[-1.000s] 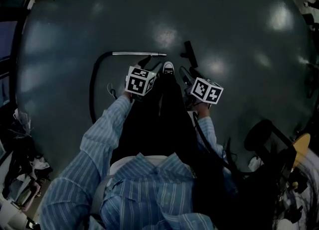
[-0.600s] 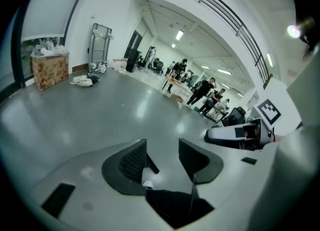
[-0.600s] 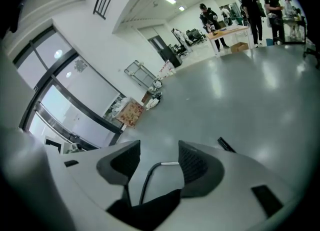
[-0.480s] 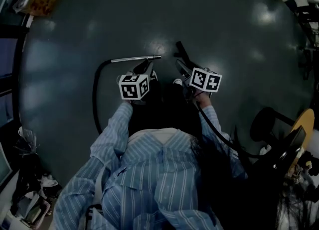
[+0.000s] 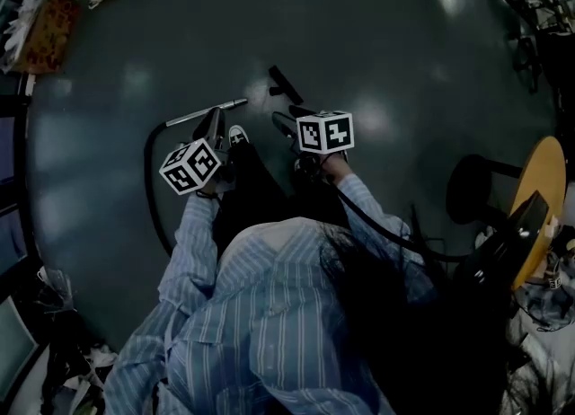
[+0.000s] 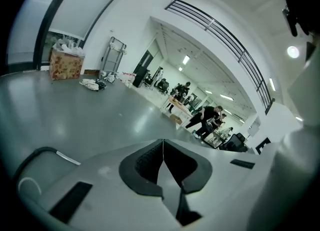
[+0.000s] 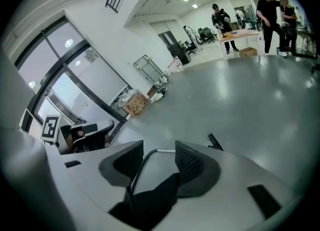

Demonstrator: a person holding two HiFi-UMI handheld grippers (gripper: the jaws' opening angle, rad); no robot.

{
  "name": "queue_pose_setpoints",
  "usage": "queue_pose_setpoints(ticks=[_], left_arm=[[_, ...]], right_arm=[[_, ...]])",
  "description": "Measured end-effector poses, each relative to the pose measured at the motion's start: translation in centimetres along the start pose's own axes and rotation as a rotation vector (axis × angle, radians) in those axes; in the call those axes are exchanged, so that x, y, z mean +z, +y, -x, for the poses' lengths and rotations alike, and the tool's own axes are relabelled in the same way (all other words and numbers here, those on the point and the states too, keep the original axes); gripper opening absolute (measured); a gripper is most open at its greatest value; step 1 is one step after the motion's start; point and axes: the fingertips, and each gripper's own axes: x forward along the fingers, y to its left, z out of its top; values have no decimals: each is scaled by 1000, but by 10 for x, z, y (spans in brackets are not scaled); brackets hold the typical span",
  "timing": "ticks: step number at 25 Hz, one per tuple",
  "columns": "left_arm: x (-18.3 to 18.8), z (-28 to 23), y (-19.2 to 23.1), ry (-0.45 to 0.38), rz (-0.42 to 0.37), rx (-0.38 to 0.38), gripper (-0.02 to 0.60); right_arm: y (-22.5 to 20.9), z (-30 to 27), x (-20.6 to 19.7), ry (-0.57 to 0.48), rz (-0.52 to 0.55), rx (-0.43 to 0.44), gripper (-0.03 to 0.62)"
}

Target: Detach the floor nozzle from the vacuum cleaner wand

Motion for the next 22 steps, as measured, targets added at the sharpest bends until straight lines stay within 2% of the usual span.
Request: queue_pose_setpoints(ticks=[2,4,6,8,12,18,22], left_arm=[[-20,7,-26,-49,40,17,11],[-50,18,-54,-82,91,35,11],[-85,32,-81,-87,133,42,9],[-116,46,-104,-76,151,54,9],[-143,82,-128,-74,121,92,9],[-157,132,-133,-61,2,127,9],[-176,163,-130,-69,2,121,11]], right_arm=[[-17,26,-23,12,23,-5,172],[-34,53,-48,30,33,-4,103],[-47,80,-70,48,44,11,58],[-55,103,-88,66,50,32,49],[-52,126,-119,108,47,80,44],[-16,128,-148,153,106,125,43],[16,127,-164,163,162,153,44]])
